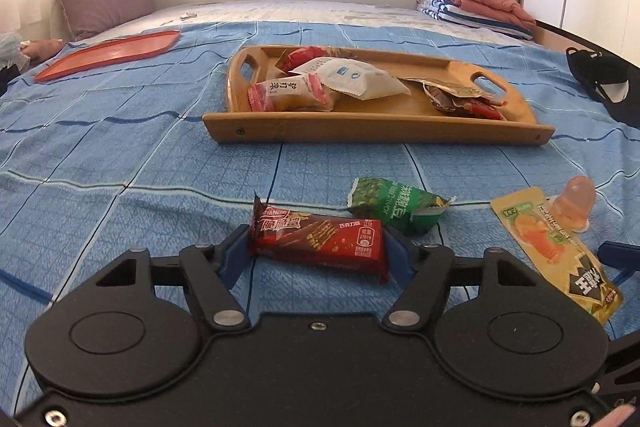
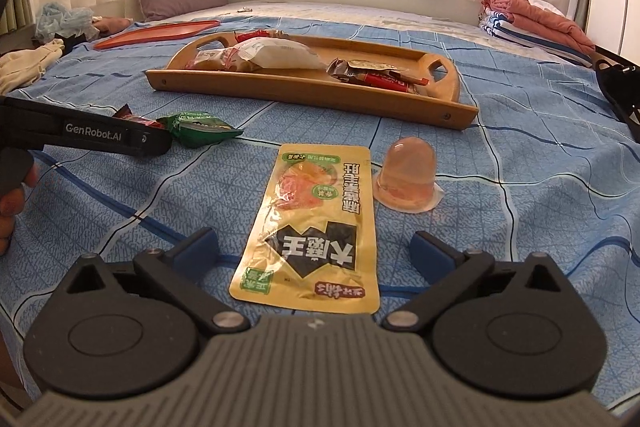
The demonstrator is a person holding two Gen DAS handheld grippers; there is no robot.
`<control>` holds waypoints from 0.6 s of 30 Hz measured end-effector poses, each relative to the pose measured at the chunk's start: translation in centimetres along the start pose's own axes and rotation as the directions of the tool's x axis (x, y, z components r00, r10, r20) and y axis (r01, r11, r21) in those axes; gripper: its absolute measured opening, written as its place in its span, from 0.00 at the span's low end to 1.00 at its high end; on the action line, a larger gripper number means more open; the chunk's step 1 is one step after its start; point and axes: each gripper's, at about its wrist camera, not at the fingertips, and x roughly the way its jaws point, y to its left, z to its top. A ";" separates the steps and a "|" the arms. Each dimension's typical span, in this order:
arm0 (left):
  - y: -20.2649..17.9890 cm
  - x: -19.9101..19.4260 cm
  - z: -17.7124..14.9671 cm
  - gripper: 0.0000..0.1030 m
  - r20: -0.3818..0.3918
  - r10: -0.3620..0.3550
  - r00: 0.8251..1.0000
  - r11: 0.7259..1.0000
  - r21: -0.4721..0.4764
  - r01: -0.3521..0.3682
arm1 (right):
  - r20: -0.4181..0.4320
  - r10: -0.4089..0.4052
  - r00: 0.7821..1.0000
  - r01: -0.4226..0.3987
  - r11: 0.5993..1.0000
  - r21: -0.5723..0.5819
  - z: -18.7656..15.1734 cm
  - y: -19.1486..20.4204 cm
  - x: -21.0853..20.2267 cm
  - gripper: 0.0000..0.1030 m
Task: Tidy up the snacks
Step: 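Grasp the red chocolate bar with the left tool while the right tool grasps the yellow jelly packet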
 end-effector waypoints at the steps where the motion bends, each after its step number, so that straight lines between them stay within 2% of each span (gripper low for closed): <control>1: -0.1 -0.3 0.0 0.65 -0.001 -0.002 1.000 1.000 -0.002 0.002 | 0.001 0.000 1.000 0.000 1.000 0.000 0.0 -0.1 0.0 1.00; 8: -0.4 -2.8 -0.4 0.65 0.001 -0.035 0.999 0.999 -0.017 0.035 | 0.013 -0.005 1.000 0.005 1.000 0.006 0.1 -0.1 -0.5 0.98; 13: -0.9 -4.5 -0.4 0.65 0.013 -0.034 0.999 0.999 0.007 0.034 | 0.017 0.003 1.000 -0.003 1.000 0.004 0.2 0.5 -1.2 0.85; 17: -1.0 -5.7 -0.2 0.65 0.024 -0.048 0.999 0.999 0.008 0.048 | 0.030 0.006 1.000 -0.007 1.000 0.026 0.1 0.8 -1.8 0.67; 18: -1.0 -6.0 -0.2 0.65 0.025 -0.057 0.998 0.998 0.007 0.057 | 0.038 0.009 0.999 -0.011 0.999 0.037 0.1 0.7 -2.1 0.67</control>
